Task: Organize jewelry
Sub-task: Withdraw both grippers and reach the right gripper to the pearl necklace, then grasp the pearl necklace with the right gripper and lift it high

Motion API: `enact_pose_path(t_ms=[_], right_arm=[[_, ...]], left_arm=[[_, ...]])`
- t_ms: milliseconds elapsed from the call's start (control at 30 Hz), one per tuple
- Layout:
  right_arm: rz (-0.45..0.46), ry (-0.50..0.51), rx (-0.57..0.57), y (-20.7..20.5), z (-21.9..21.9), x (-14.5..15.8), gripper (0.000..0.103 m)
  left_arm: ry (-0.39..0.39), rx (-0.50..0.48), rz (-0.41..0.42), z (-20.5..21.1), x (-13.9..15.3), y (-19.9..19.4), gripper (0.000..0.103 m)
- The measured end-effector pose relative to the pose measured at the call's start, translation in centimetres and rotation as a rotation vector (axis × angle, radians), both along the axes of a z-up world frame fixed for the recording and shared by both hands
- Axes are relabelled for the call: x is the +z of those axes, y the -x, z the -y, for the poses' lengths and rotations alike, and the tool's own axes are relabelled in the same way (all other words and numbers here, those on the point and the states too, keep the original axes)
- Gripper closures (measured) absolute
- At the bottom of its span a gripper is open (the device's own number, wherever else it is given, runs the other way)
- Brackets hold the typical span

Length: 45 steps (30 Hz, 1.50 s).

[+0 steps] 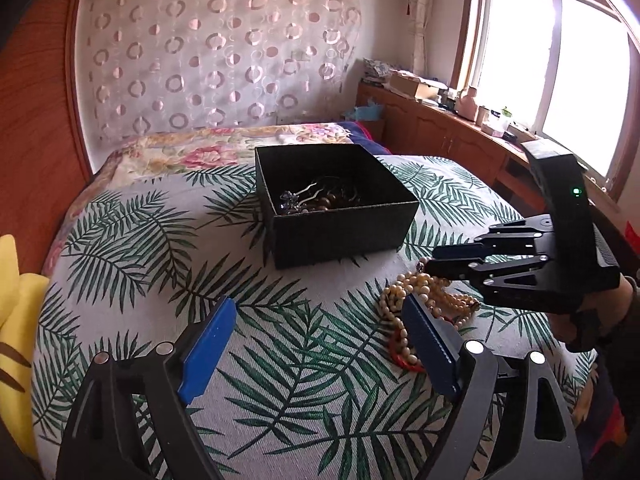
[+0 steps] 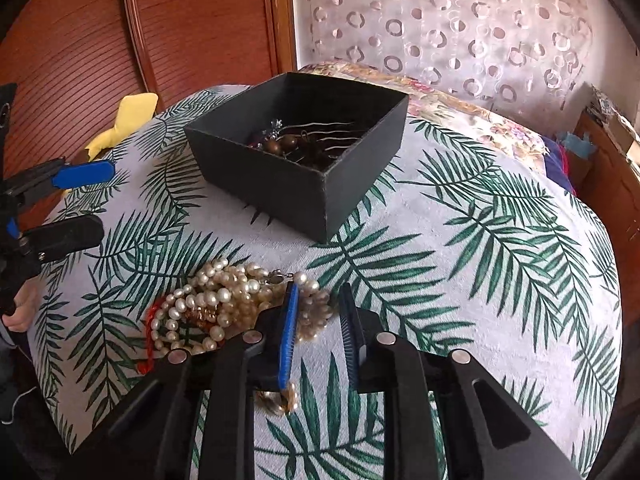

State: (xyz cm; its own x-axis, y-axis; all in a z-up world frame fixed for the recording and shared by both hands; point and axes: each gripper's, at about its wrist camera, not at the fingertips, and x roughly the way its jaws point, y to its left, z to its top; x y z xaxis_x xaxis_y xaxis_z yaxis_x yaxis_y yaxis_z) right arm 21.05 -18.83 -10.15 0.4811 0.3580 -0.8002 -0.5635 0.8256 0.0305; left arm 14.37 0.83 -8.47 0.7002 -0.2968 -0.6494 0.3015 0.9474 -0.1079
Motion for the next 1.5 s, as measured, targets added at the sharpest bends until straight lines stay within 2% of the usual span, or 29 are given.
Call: enact_pose_path(t_ms=[67,167,200,300,567,867,1167,1500], right_arm=[[-0.002,0.001,0.003,-0.1,-0.2,0.0,0.08],[-0.012,-0.009,0.02,-0.1,-0.3,0.1,0.088],[0.004,-0.002,0.02,0.2,-0.2,0.2,0.092],[0.04,-0.027,0.014,1.0,0.2,1.1,0.094],[0.159,-0.1,0.017,3.5,1.7,5.6,0.094],[0.308,-0.134,-0.007,5.4,3.3,10.9,0.094],[0.444,-0.138,-0.047,6.7,4.9,15.4,0.094],[0.537,-0.122,-0.074,7.6,6.4,19.1,0.094]], left_arm=[[0.007,-0.001,0.001,0.0,0.1,0.2,0.021],[0.007,-0.003,0.004,0.1,0.0,0.4,0.021],[0.007,-0.003,0.002,0.1,0.0,0.4,0.021],[0.006,-0.002,-0.003,0.3,0.0,0.5,0.021],[0.009,-0.009,-0.018,0.5,-0.5,0.7,0.021],[0.004,-0.017,-0.025,0.9,-0.6,0.5,0.021],[0.001,-0.029,-0.033,1.5,-0.9,0.5,0.021],[0.003,-0.049,-0.046,1.9,-1.3,0.1,0.021]])
